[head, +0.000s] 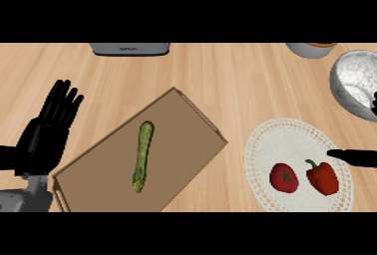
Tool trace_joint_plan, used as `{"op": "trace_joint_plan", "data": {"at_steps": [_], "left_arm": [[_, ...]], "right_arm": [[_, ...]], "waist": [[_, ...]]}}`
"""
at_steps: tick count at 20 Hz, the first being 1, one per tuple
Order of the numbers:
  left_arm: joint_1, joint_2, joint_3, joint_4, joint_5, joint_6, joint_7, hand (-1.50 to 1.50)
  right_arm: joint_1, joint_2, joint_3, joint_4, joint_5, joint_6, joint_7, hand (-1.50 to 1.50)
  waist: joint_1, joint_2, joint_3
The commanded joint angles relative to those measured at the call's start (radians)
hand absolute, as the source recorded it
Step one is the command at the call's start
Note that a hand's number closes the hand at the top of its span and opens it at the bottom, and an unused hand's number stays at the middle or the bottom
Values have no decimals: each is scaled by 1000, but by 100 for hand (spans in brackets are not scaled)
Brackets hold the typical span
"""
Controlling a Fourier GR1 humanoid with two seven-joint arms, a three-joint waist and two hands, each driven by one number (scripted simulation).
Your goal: Pick the bell pepper from the placemat and place it in the bowl
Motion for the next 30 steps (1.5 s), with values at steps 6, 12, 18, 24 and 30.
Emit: {"op": "trace_joint_plan", "data": {"at_steps": [6,12,18,24,30], "left_arm": [[-65,1,33,43,31,-52,1,0],[-75,-3,6,30,19,-52,21,0],[-5,-12,37,44,24,-94,-36,0],[-36,-19,75,44,12,-101,25,0],[-21,-72,71,28,-51,-78,14,0]], "right_arm": [[-158,-224,159,82,176,262,246,-150],[-196,-386,338,31,187,706,424,-150],[-408,-264,320,-21,52,927,724,-150],[-401,-148,239,-64,52,937,892,-150],[-230,-117,177,-207,86,933,912,-150]], "waist": [[28,6,-3],[54,8,-6],[26,0,-2],[6,-1,0],[-1,-2,0]]}}
